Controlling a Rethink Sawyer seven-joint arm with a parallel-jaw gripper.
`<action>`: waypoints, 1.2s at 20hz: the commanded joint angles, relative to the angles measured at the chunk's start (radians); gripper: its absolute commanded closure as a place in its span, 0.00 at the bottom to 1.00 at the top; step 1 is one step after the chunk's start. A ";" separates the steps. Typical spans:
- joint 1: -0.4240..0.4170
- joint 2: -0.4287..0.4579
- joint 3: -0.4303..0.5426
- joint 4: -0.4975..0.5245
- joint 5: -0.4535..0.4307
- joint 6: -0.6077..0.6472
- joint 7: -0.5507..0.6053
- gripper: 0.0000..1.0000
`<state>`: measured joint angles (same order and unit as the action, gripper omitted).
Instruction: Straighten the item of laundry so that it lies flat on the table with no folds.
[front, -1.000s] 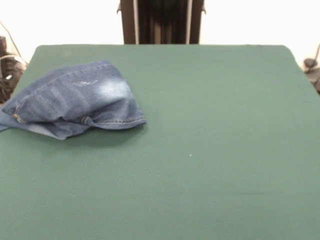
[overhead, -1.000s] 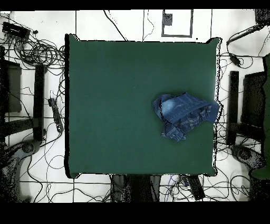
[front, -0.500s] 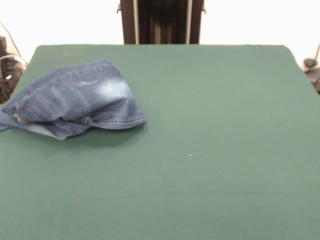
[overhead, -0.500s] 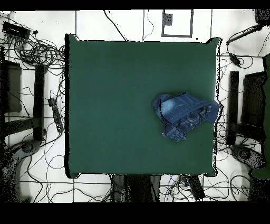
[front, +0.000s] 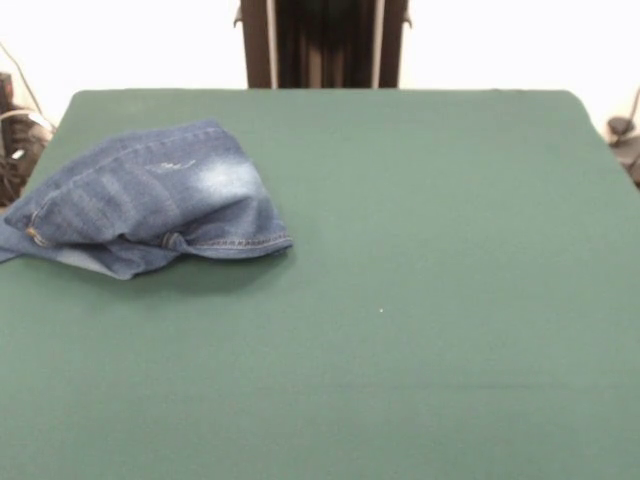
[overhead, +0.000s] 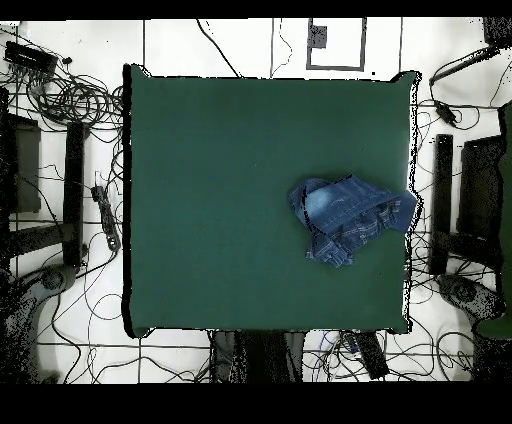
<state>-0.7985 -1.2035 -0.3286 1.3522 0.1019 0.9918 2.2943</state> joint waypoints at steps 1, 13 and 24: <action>0.016 0.017 0.138 0.288 0.031 0.039 -0.295 0.00; 0.097 0.011 0.121 0.423 0.029 -0.089 -0.093 0.00; 0.265 0.031 0.038 0.491 -0.019 -0.210 0.150 0.00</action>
<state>-0.6164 -1.2178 -0.3154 1.6206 0.0983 0.8398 2.2943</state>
